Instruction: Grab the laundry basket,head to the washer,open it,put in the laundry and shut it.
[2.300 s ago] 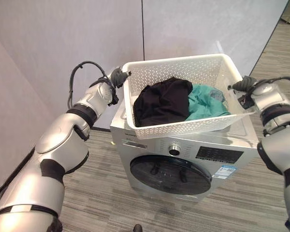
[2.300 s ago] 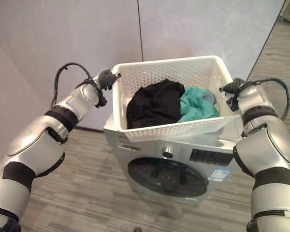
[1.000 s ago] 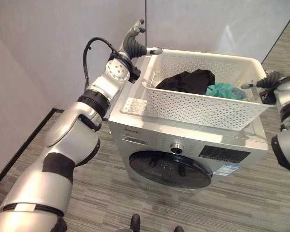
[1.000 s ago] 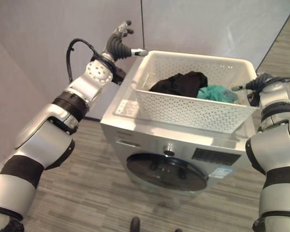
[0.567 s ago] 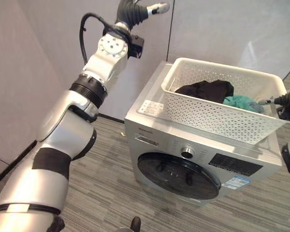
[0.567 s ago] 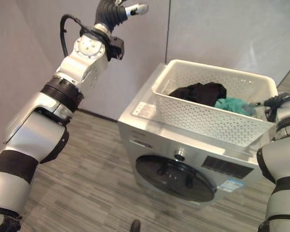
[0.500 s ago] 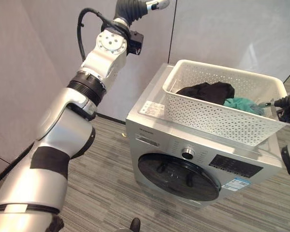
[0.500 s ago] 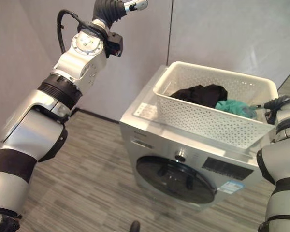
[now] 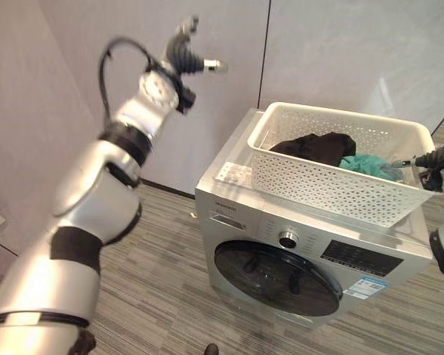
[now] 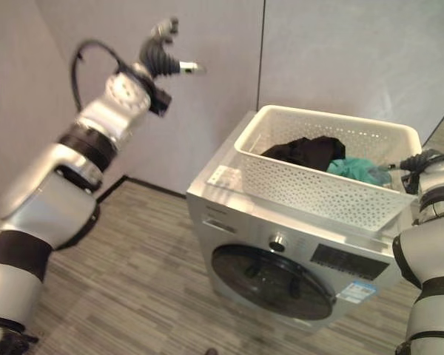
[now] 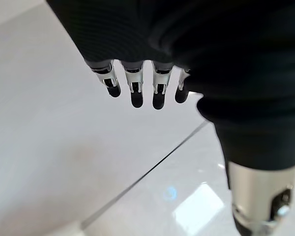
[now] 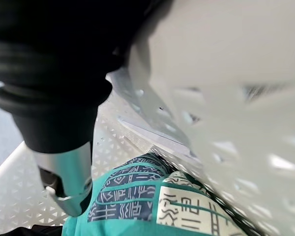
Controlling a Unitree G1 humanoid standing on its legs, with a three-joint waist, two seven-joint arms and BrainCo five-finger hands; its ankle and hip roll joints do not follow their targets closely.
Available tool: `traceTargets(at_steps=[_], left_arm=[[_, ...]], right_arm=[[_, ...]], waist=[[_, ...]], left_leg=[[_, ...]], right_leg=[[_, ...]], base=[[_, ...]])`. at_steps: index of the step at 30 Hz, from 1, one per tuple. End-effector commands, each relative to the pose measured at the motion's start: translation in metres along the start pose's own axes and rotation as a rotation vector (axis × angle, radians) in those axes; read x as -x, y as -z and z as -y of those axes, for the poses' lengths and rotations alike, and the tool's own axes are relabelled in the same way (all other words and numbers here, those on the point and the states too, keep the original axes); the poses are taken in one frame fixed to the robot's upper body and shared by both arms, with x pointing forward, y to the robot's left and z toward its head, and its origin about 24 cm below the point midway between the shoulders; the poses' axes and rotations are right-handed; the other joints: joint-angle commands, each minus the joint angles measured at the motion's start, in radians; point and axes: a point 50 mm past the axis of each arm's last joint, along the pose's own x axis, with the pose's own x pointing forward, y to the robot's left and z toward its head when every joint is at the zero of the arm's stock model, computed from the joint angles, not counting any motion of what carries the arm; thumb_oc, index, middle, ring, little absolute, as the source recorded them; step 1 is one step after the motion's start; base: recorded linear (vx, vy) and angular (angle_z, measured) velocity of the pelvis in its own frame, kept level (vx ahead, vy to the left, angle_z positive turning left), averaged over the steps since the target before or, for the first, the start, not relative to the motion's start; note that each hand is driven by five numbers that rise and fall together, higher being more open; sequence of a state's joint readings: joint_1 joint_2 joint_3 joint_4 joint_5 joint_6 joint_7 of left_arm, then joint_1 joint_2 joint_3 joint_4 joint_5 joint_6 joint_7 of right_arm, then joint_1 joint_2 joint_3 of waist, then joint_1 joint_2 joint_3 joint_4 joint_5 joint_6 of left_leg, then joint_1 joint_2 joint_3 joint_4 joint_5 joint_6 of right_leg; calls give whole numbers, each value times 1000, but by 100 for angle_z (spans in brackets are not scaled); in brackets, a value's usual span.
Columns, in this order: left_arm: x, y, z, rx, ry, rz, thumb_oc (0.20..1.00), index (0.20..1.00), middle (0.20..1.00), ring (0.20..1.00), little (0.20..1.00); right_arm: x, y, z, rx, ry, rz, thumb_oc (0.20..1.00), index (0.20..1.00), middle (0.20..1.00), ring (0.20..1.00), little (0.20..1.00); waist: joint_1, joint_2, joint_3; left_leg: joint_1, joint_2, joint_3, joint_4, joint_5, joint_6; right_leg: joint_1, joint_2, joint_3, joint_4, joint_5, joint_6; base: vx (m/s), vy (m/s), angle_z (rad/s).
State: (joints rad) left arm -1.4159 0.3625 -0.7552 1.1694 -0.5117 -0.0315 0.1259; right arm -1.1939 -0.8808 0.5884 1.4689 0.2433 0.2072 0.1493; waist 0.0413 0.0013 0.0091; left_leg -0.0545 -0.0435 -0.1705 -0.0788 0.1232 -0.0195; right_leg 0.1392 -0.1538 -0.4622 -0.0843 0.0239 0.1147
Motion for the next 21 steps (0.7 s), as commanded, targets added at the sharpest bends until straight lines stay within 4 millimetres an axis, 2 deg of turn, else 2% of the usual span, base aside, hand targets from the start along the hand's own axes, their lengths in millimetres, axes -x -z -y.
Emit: traceTargets(at_steps=[1,2,3,4,5,6,7,8,10,13,18,21], left_arm=[[-8,-51,-22,46,-82,99,1000,1000,1000,1000,1000],[-8,-49,-19,34,-73,96,1000,1000,1000,1000,1000],[-7,-45,-16,37,-69,96,1000,1000,1000,1000,1000],[-7,-45,-16,37,-69,97,1000,1000,1000,1000,1000],[-7,-44,-13,42,-65,100,1000,1000,1000,1000,1000],[-7,-46,-16,53,-79,113,1000,1000,1000,1000,1000],[-6,-45,-17,52,-82,114,1000,1000,1000,1000,1000],[-6,-45,-18,55,-84,115,1000,1000,1000,1000,1000],[-6,-44,-24,37,-92,126,1000,1000,1000,1000,1000],[-5,-42,-27,17,-102,130,1000,1000,1000,1000,1000],[-4,-37,-28,0,-101,128,1000,1000,1000,1000,1000],[-3,-35,-33,-1,-111,130,1000,1000,1000,1000,1000]], right_arm=[[1,28,12,28,27,-110,1000,1000,1000,1000,1000],[2,25,16,-15,38,-91,1000,1000,1000,1000,1000],[5,12,28,-139,69,-15,1000,1000,1000,1000,1000],[5,12,29,-140,70,-15,1000,1000,1000,1000,1000],[7,3,37,-174,89,24,1000,1000,1000,1000,1000],[15,-24,53,-239,111,133,1000,1000,1000,1000,1000],[20,-38,61,-255,123,194,1000,1000,1000,1000,1000],[21,-40,61,-254,125,197,1000,1000,1000,1000,1000],[42,-84,85,-324,174,396,1000,1000,1000,1000,1000],[65,-105,116,-381,255,501,1000,1000,1000,1000,1000],[77,-112,132,-385,305,540,1000,1000,1000,1000,1000],[78,-105,140,-385,332,530,1000,1000,1000,1000,1000]], waist=[[20,52,68],[16,51,70],[7,51,77],[7,51,76],[3,49,75],[-2,47,79],[-5,45,80],[-5,48,82],[-16,46,85],[-22,49,83],[-27,49,77],[-29,49,75]], left_leg=[[19,70,73,-8,-62,-76],[17,70,78,-8,-63,-75],[22,71,86,-8,-70,-75],[18,70,86,-8,-66,-74],[17,70,87,-8,-67,-74],[19,71,96,-8,-68,-74],[20,72,100,-8,-69,-75],[21,72,101,-8,-69,-75],[27,74,109,-8,-73,-76],[39,77,120,-8,-78,-77],[51,80,130,-8,-82,-78],[58,81,132,-8,-85,-78]], right_leg=[[6,-60,75,36,-32,64],[2,-61,80,35,-30,65],[2,-60,90,34,-33,66],[-1,-61,90,33,-29,66],[-4,-61,94,32,-28,67],[-7,-61,104,33,-28,67],[-9,-61,105,34,-28,67],[-9,-61,106,35,-29,67],[-12,-61,118,39,-29,69],[-5,-64,124,38,-27,72],[-1,-65,130,42,-27,74],[1,-64,132,41,-25,74]], base=[[-16,13,-5],[-3,28,-4],[-12,33,-6],[-2,39,-10],[-10,44,-12],[-4,50,-8],[-7,36,-7],[-7,23,-9],[-7,35,-17],[12,41,-10],[7,17,-3],[12,10,-4]])
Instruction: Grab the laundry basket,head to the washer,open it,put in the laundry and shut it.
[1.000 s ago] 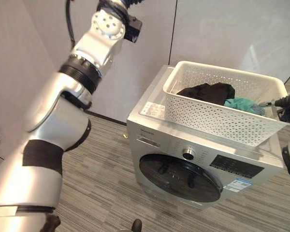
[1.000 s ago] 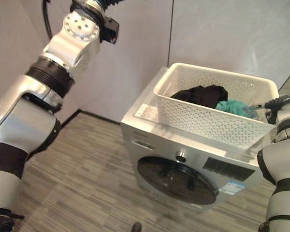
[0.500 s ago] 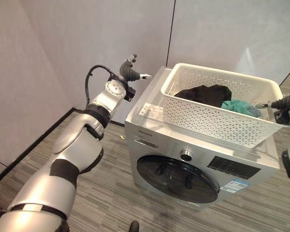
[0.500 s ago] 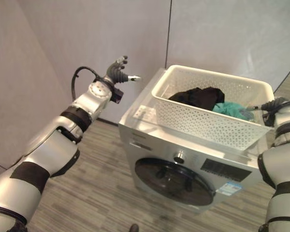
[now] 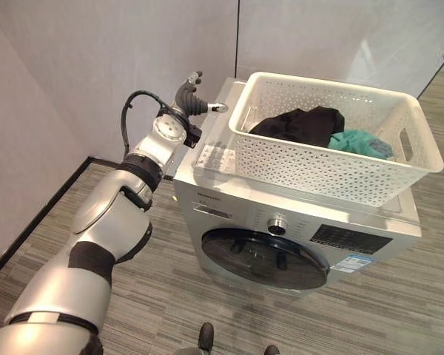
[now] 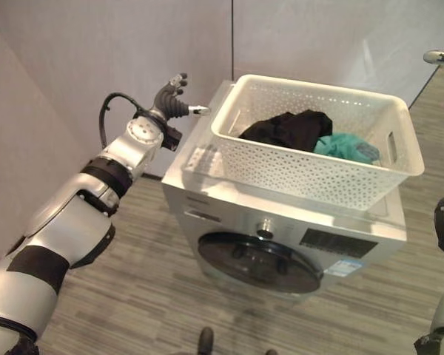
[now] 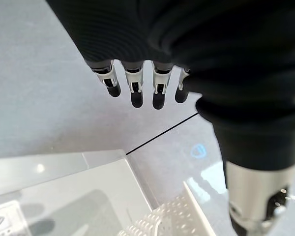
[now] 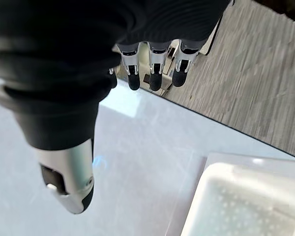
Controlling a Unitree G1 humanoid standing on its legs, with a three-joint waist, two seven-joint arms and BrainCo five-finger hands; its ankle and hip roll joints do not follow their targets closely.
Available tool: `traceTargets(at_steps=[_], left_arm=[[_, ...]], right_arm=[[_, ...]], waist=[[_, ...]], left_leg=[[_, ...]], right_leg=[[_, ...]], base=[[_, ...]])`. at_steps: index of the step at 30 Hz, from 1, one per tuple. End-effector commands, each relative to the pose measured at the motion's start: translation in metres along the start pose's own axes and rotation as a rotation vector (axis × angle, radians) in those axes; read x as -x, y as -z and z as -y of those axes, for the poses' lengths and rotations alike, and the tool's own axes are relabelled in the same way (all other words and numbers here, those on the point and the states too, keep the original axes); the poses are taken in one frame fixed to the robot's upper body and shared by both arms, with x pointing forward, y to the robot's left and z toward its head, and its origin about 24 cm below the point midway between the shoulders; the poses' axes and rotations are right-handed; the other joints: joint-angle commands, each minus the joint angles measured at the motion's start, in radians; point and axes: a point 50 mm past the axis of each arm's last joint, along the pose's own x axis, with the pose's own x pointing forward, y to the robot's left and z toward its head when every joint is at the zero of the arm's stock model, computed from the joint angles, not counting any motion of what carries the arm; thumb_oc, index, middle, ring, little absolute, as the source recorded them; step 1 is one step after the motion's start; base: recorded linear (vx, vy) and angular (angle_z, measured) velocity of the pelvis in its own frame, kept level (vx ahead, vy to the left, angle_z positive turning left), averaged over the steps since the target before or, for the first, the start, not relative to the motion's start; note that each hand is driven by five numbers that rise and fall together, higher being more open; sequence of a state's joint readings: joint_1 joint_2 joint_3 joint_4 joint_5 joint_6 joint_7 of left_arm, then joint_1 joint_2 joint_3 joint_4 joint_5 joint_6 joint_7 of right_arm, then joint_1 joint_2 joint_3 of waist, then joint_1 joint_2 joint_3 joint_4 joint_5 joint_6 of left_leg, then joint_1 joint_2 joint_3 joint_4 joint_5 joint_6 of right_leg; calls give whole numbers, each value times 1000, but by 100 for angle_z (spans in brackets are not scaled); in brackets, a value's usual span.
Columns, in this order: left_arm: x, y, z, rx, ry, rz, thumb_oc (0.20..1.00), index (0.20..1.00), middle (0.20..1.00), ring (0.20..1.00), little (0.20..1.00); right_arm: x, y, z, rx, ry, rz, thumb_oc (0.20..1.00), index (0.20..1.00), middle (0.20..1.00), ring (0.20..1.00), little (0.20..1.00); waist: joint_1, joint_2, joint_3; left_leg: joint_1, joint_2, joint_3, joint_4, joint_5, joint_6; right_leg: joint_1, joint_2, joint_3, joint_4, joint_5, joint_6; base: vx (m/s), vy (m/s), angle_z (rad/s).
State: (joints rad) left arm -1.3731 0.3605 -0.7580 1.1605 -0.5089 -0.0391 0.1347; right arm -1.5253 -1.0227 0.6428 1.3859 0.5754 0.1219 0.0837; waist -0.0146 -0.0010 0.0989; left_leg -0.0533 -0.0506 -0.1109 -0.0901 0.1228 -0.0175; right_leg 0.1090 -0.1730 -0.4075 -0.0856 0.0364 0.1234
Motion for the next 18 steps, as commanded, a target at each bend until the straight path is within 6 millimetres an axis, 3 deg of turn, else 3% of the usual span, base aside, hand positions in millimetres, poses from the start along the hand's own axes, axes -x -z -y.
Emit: traceTargets(at_steps=[1,5,8,9,11,15,16,17,18], left_arm=[[-5,-50,-38,-1,-119,156,1000,1000,1000,1000,1000],[-3,-46,-49,-31,-123,166,1000,1000,1000,1000,1000],[5,-38,-71,-76,-136,190,1000,1000,1000,1000,1000],[5,-38,-70,-80,-134,189,1000,1000,1000,1000,1000],[15,-32,-90,-76,-139,219,1000,1000,1000,1000,1000],[28,-25,-107,-70,-127,253,1000,1000,1000,1000,1000],[40,-21,-123,-66,-133,271,1000,1000,1000,1000,1000],[48,-11,-132,-81,-119,247,1000,1000,1000,1000,1000],[47,-11,-131,-84,-116,247,1000,1000,1000,1000,1000]], right_arm=[[10,-32,42,55,132,119,1000,1000,1000,1000,1000],[14,-16,63,64,176,77,1000,1000,1000,1000,1000],[26,15,102,91,260,-10,1000,1000,1000,1000,1000],[26,17,102,89,259,-14,1000,1000,1000,1000,1000],[40,39,131,110,318,-74,1000,1000,1000,1000,1000],[56,72,153,123,371,-154,1000,1000,1000,1000,1000],[66,83,168,130,405,-192,1000,1000,1000,1000,1000],[64,105,157,148,370,-224,1000,1000,1000,1000,1000],[65,108,157,145,371,-228,1000,1000,1000,1000,1000]], waist=[[27,51,-15],[25,52,-16],[30,61,-17],[31,57,-18],[39,66,-19],[53,63,-25],[60,71,-26],[63,73,-23],[65,69,-24]], left_leg=[[57,88,72,3,-85,-80],[62,91,77,3,-87,-80],[68,95,77,3,-89,-79],[69,95,77,3,-89,-79],[72,95,74,3,-92,-77],[73,96,66,3,-92,-77],[72,96,62,3,-91,-77],[72,97,57,3,-86,-77],[72,97,57,3,-86,-77]], right_leg=[[32,-45,78,42,-38,65],[35,-43,81,43,-38,65],[42,-43,78,43,-40,65],[43,-43,78,43,-40,65],[48,-44,73,42,-41,65],[55,-42,61,37,-42,66],[59,-42,55,34,-42,66],[59,-40,51,35,-43,64],[59,-40,50,35,-43,64]], base=[[-3,3,-3],[0,-1,-7],[0,0,0],[0,0,0],[0,0,0],[1,-8,-2],[-6,-11,4],[-6,-11,5],[-14,-5,4]])
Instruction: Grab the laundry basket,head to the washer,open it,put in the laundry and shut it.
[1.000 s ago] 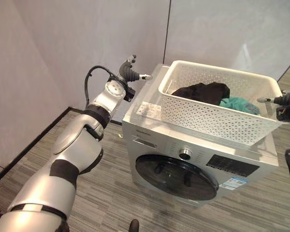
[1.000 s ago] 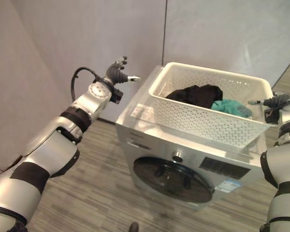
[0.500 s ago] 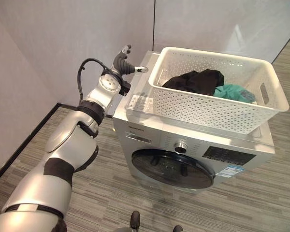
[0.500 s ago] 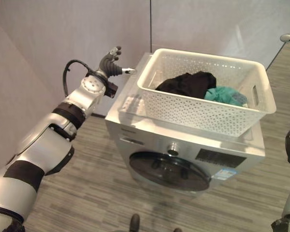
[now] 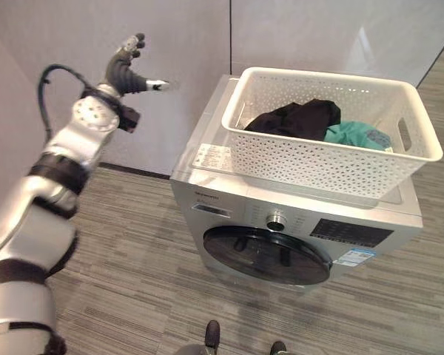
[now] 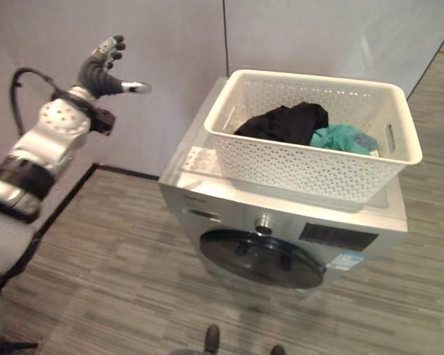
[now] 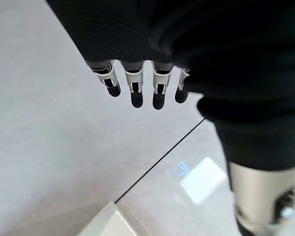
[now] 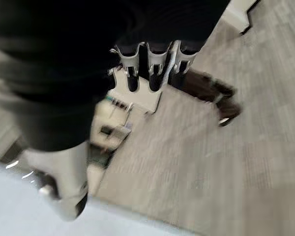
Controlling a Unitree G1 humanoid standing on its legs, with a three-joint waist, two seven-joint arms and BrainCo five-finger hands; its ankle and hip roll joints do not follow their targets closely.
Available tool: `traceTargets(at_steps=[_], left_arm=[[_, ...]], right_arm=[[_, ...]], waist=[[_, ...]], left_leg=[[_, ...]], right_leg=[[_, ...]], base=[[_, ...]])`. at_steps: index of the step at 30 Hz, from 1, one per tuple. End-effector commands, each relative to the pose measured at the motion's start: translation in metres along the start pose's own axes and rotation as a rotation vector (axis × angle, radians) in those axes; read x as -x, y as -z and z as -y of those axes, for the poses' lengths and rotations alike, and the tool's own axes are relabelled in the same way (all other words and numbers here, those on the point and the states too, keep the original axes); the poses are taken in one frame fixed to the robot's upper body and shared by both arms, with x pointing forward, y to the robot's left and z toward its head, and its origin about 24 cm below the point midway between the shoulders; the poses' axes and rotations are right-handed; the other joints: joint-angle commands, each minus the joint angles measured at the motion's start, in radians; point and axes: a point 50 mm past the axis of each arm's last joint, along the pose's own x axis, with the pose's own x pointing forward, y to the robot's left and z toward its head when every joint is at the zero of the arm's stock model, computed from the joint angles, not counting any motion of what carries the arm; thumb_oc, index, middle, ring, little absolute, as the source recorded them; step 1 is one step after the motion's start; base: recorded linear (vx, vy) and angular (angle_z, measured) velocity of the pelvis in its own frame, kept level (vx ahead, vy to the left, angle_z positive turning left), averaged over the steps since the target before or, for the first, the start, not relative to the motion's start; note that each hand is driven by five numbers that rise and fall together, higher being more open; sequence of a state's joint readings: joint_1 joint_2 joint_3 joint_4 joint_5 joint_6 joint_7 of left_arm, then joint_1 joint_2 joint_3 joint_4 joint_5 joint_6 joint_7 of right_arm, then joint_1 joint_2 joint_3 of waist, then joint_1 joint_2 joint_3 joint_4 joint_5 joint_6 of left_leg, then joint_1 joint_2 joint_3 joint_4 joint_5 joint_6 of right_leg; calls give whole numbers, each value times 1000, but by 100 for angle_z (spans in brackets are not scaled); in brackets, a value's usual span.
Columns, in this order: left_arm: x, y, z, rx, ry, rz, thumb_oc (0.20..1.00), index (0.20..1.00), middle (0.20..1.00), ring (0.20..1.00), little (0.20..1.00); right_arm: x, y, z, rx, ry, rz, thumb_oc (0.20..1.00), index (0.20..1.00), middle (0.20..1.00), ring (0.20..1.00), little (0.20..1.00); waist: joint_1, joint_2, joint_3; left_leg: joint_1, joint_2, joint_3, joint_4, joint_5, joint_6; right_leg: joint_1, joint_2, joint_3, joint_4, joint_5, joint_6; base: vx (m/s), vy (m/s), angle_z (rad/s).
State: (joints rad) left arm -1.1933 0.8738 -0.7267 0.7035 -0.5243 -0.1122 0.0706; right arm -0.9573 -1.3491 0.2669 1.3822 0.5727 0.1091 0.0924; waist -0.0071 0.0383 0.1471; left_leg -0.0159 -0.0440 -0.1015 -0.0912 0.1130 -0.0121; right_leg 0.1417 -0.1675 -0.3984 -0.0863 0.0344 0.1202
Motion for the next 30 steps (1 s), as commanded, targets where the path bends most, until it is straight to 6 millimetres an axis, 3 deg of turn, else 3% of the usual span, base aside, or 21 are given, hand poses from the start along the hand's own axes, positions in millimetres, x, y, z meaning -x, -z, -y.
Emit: traceTargets(at_steps=[1,2,3,5,6,7,8,9,11,16,17,20,21,23,26,28,30], left_arm=[[2,-15,-26,50,-38,80,1000,1000,1000,1000,1000],[21,-3,-50,25,-62,65,1000,1000,1000,1000,1000],[22,-2,-49,23,-58,65,1000,1000,1000,1000,1000],[60,26,-67,-30,-66,4,1000,1000,1000,1000,1000],[63,28,-66,-29,-64,2,1000,1000,1000,1000,1000],[79,39,-68,-42,-65,-20,1000,1000,1000,1000,1000],[102,56,-71,-60,-57,-76,1000,1000,1000,1000,1000],[148,92,-64,-36,-34,-211,1000,1000,1000,1000,1000],[215,128,-50,19,-11,-388,1000,1000,1000,1000,1000],[354,186,-18,232,-94,-841,1000,1000,1000,1000,1000],[373,200,-8,242,-94,-939,1000,1000,1000,1000,1000],[417,238,40,148,16,-1238,1000,1000,1000,1000,1000],[416,239,41,148,17,-1235,1000,1000,1000,1000,1000],[447,251,86,128,22,-1438,1000,1000,1000,1000,1000],[462,251,120,131,9,-1554,1000,1000,1000,1000,1000],[465,250,126,129,-1,-1583,1000,1000,1000,1000,1000],[467,249,137,104,-1,-1614,1000,1000,1000,1000,1000]], right_arm=[[5,-8,24,76,39,54,1000,1000,1000,1000,1000],[8,13,39,108,79,23,1000,1000,1000,1000,1000],[8,17,40,110,79,20,1000,1000,1000,1000,1000],[12,58,46,121,83,-68,1000,1000,1000,1000,1000],[12,60,47,124,83,-67,1000,1000,1000,1000,1000],[15,70,51,119,85,-84,1000,1000,1000,1000,1000],[18,88,53,121,82,-116,1000,1000,1000,1000,1000],[26,118,56,118,81,-170,1000,1000,1000,1000,1000],[35,150,50,75,57,-220,1000,1000,1000,1000,1000],[71,231,47,-56,71,-406,1000,1000,1000,1000,1000],[80,250,41,-60,73,-467,1000,1000,1000,1000,1000],[107,298,-5,-64,-32,-634,1000,1000,1000,1000,1000],[107,297,-5,-66,-30,-632,1000,1000,1000,1000,1000],[141,335,-41,-92,-117,-753,1000,1000,1000,1000,1000],[160,349,-78,-74,-207,-782,1000,1000,1000,1000,1000],[164,350,-91,-71,-241,-777,1000,1000,1000,1000,1000],[166,346,-120,-39,-333,-741,1000,1000,1000,1000,1000]], waist=[[61,33,-72],[65,30,-70],[66,27,-73],[99,9,-72],[99,10,-75],[112,5,-76],[126,-1,-75],[155,-6,-73],[170,-6,-73],[205,-15,-75],[211,-15,-77],[207,-15,-80],[207,-15,-80],[195,-21,-81],[190,-27,-81],[187,-31,-81],[187,-36,-82]], left_leg=[[32,91,46,4,-75,-83],[30,92,44,4,-74,-84],[30,92,44,4,-74,-84],[30,94,40,4,-74,-84],[30,94,40,4,-74,-84],[30,94,38,4,-74,-84],[29,95,37,4,-75,-84],[27,96,34,4,-74,-83],[31,99,31,4,-82,-83],[28,101,16,7,-86,-75],[28,102,12,8,-85,-74],[24,103,11,11,-83,-72],[20,102,10,9,-78,-70],[13,99,8,9,-75,-69],[7,98,3,9,-72,-70],[5,96,1,9,-71,-70],[4,95,-3,8,-71,-71]], right_leg=[[28,-45,38,35,-42,67],[29,-44,35,35,-41,67],[29,-44,35,35,-41,67],[33,-43,28,31,-40,65],[34,-43,28,31,-40,65],[35,-43,25,30,-41,64],[36,-43,21,28,-40,64],[36,-43,17,26,-39,62],[42,-40,15,26,-46,59],[47,-39,5,25,-50,52],[46,-39,6,26,-52,51],[40,-38,11,33,-62,46],[37,-39,10,32,-58,47],[29,-39,14,35,-62,41],[25,-39,14,39,-66,35],[24,-39,12,40,-67,34],[24,-39,11,40,-68,32]], base=[[0,0,0],[0,0,0],[0,0,0],[0,0,0],[12,-16,-7],[8,-10,-5],[9,-21,-5],[0,0,0],[15,-33,-4],[10,-29,9],[-18,-5,19],[-12,0,22],[-26,6,16],[-40,-12,11],[-27,-22,16],[0,0,0],[0,0,0]])
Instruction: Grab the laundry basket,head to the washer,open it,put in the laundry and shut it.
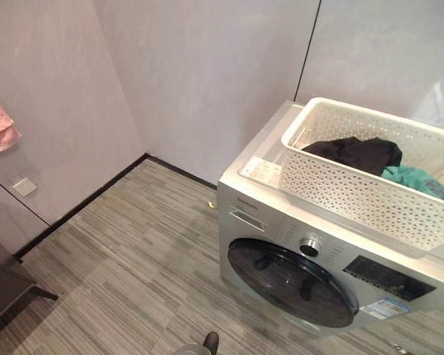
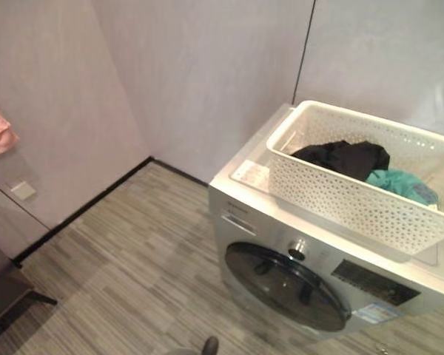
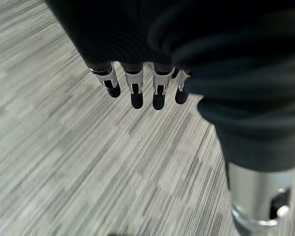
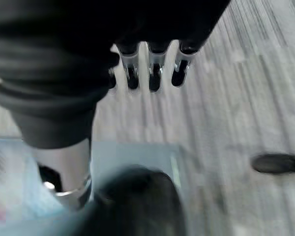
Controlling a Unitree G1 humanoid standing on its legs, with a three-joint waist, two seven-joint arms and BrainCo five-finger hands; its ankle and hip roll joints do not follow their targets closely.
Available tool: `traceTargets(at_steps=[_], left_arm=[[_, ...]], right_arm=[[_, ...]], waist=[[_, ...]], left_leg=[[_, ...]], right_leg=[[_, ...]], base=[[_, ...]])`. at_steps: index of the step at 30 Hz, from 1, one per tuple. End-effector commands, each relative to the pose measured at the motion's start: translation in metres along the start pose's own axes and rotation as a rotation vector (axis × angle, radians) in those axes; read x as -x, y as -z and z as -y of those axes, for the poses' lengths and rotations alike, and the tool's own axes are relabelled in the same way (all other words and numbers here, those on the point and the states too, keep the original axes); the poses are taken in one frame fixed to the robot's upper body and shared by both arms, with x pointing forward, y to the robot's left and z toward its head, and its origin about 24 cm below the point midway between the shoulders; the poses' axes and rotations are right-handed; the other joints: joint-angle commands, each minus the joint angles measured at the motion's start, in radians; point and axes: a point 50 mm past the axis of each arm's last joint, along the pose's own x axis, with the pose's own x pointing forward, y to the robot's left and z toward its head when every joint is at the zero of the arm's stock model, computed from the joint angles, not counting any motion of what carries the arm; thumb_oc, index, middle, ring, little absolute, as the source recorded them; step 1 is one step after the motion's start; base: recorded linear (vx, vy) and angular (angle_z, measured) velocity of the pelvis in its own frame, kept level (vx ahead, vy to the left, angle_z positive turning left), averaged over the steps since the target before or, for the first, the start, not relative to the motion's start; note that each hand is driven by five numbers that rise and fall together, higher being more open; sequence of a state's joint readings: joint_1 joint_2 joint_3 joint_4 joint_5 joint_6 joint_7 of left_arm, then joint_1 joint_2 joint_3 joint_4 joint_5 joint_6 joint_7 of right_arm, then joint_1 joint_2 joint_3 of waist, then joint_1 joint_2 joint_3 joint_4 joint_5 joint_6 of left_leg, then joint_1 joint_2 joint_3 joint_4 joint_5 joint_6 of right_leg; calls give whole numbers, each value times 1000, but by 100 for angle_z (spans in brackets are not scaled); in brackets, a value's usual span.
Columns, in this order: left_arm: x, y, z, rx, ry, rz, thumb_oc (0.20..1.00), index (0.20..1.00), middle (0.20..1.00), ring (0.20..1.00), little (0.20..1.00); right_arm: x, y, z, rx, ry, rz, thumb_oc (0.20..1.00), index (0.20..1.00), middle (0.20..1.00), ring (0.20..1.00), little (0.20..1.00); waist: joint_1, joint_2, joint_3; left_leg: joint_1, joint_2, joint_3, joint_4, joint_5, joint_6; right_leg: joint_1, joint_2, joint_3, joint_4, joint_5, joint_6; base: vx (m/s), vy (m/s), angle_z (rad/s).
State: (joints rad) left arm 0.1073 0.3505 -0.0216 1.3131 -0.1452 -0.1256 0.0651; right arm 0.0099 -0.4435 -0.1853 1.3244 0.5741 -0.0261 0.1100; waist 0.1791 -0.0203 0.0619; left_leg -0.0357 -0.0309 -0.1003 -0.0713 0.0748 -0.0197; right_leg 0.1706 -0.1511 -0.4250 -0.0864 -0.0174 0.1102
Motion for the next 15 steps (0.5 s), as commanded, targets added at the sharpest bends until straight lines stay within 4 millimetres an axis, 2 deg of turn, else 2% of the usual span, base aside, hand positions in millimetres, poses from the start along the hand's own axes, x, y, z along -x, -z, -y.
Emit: traceTargets(at_steps=[1,3,7,8,9,12,13,15], left_arm=[[-3,-20,-24,-50,-155,58,1000,1000,1000,1000,1000],[-4,-24,-13,-81,-146,61,1000,1000,1000,1000,1000],[-4,-25,-2,-146,-130,62,1000,1000,1000,1000,1000],[-4,-30,0,-155,-126,75,1000,1000,1000,1000,1000],[-4,-30,0,-155,-127,74,1000,1000,1000,1000,1000],[-5,-33,5,-167,-113,89,1000,1000,1000,1000,1000],[4,-45,69,23,85,179,1000,1000,1000,1000,1000],[5,-45,70,12,91,180,1000,1000,1000,1000,1000]], right_arm=[[0,-57,-3,81,27,205,1000,1000,1000,1000,1000],[0,-63,-13,85,-3,238,1000,1000,1000,1000,1000],[-1,-33,-3,49,30,143,1000,1000,1000,1000,1000],[-1,-19,-6,60,20,96,1000,1000,1000,1000,1000],[-1,-19,-6,60,20,96,1000,1000,1000,1000,1000],[-1,5,-23,130,-39,24,1000,1000,1000,1000,1000],[7,17,-132,707,-356,130,1000,1000,1000,1000,1000],[7,19,-131,704,-356,127,1000,1000,1000,1000,1000]], waist=[[-1,21,2],[-11,17,0],[-24,14,-3],[-29,13,-4],[-29,13,-4],[-33,13,-5],[-56,8,87],[-59,8,83]], left_leg=[[23,82,-4,-12,-33,-63],[23,82,0,-14,-33,-63],[26,83,10,-16,-34,-63],[28,84,13,-16,-34,-63],[28,84,13,-16,-34,-63],[28,84,15,-16,-34,-62],[-42,93,-71,-16,-17,-63],[-38,93,-70,-16,-20,-63]], right_leg=[[-7,-56,37,41,-16,41],[-13,-54,44,41,-14,39],[-15,-52,52,39,-10,40],[-18,-52,53,40,-9,40],[-18,-52,53,40,-9,40],[-21,-55,57,41,-6,41],[-65,-32,205,1,-6,0],[-61,-34,202,0,-5,2]], base=[[0,0,0],[0,0,0],[-3,-1,-1],[0,0,0],[-7,-3,-3],[0,0,0],[0,7,-4],[26,9,-14]])
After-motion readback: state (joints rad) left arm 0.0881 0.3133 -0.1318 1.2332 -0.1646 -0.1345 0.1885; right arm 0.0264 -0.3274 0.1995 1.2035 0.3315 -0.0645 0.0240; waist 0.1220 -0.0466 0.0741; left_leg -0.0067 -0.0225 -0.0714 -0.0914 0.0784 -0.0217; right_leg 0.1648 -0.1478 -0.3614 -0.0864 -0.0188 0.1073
